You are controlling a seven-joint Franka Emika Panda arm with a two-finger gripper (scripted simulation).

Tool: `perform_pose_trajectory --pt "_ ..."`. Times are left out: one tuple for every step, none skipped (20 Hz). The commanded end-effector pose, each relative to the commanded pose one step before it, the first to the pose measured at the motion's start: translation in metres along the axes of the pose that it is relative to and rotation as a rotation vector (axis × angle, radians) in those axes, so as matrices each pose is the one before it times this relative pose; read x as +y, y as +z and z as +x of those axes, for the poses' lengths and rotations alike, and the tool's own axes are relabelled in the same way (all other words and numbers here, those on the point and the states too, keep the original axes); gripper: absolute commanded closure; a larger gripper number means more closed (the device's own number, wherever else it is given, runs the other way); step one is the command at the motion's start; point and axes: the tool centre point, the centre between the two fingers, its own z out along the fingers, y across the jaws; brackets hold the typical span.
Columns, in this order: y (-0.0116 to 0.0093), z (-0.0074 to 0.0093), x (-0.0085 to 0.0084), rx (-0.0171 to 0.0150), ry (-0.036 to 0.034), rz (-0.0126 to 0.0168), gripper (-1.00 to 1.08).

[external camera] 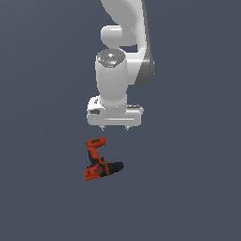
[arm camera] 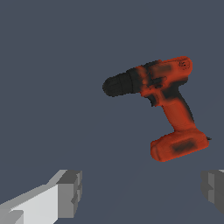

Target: Pick up the object and move it to a goal position.

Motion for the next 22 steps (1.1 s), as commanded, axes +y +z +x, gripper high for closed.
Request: perform_pose_trajectory --pt "0.0 0.0 0.00001 0.0 0.0 0.0 -1.0" --pt "-0.0003 0.00004 -0.00068 0.00041 -0.00203 -0.00006 -1.0" --pt "-0.00085 0.00011 -0.002 0.00118 -0.0059 -0.00015 -1.0" --pt "-0.00134 0.00017 -0.00309 0.00185 -0.00931 -0.00023 -1.0" --pt "-0.00165 0.00021 -0.00379 0.00229 -0.01151 -0.00029 -1.0" --pt "-0.00119 0.00014 -0.0027 0.00166 -0.0084 -0.0002 -1.0" --pt "-0.0006 0.00004 -0.00131 0.00083 -0.00429 -0.00009 -1.0" --pt "-0.00008 -0.00002 -0.00021 0.00012 -0.00068 0.00001 -1.0" --pt "0.00031 0.00001 0.0007 -0.00044 0.00235 0.00002 -1.0" --pt "0.00025 0.00025 0.00023 -0.00037 0.00255 -0.00011 -1.0" --pt "0.00028 0.00047 0.00007 -0.00044 0.00342 -0.00022 -1.0" --pt "0.00041 0.00062 0.00013 -0.00063 0.00478 -0.00029 -1.0" --pt "0.00055 0.00076 0.00028 -0.00084 0.00626 -0.00037 -1.0" --pt "0.00067 0.00091 0.00036 -0.00102 0.00758 -0.00046 -1.0" --pt "0.00078 0.00106 0.0004 -0.00117 0.00875 -0.00055 -1.0" --pt "0.00087 0.00121 0.0004 -0.00131 0.00985 -0.00066 -1.0" --pt "0.00097 0.00134 0.00043 -0.00145 0.01093 -0.00077 -1.0" --pt "0.0011 0.00149 0.00049 -0.00161 0.01223 -0.0009 -1.0" --pt "0.00121 0.00164 0.00052 -0.00176 0.01345 -0.00104 -1.0" --pt "0.00134 0.0018 0.00052 -0.00191 0.01475 -0.0012 -1.0" --pt "0.00148 0.00197 0.00055 -0.00206 0.01612 -0.00139 -1.0" --pt "0.00161 0.00213 0.00056 -0.0022 0.01746 -0.0016 -1.0"
